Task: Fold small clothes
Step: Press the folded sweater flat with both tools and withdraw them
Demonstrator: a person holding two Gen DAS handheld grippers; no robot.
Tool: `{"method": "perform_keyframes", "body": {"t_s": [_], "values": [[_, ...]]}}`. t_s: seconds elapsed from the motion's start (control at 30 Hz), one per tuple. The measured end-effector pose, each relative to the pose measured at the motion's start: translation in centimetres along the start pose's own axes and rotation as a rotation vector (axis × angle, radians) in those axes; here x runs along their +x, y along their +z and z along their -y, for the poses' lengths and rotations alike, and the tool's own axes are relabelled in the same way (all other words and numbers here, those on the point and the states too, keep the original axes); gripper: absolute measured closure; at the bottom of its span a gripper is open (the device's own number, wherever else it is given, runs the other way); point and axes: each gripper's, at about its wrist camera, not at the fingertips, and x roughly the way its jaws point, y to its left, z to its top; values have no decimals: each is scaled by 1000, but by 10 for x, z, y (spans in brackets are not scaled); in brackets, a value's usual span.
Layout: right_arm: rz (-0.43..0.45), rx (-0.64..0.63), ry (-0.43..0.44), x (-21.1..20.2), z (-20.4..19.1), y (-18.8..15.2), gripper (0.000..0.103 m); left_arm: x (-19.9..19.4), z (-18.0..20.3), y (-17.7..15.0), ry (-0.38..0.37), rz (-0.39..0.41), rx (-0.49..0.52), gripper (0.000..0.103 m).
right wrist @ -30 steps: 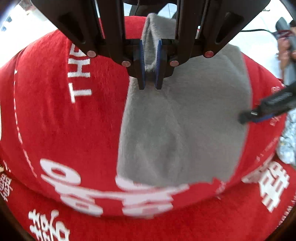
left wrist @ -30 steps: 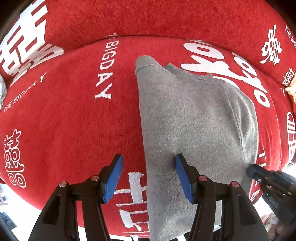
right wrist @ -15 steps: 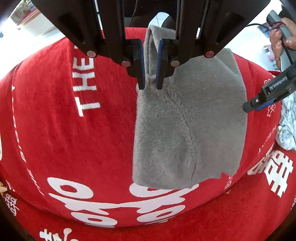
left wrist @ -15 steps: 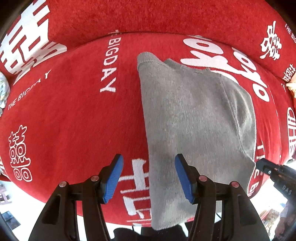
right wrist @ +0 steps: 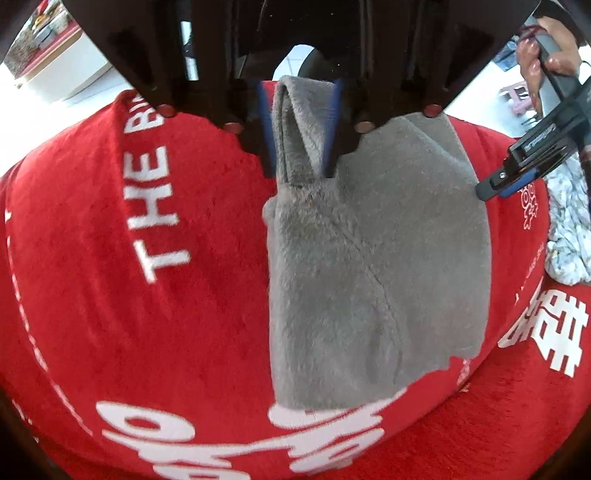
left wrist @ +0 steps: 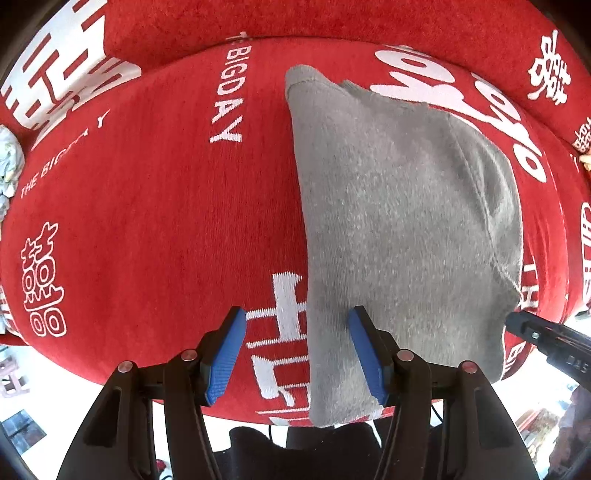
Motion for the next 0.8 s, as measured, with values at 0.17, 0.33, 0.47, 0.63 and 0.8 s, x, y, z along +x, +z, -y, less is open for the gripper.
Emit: {"method": "perform_keyframes", "body": {"t_s": [0.17, 0.33, 0.47, 0.63, 0.8], "values": [[-37, -35, -126, 20, 1, -6, 71, 0, 0, -3, 7, -17, 16, 43], [-15, -44, -120, 4, 3, -16, 71, -4, -1, -7, 16, -26, 23, 43], [8, -60, -114, -13, -1, -22, 71, -9, -1, -10, 11, -33, 25, 43], [30, -76, -107, -34, -12, -26, 69, -23, 3, -17, -4, -25, 39, 43], [52, -100, -109, -58, -25, -28, 62, -42, 8, -21, -9, -4, 58, 43]]}}
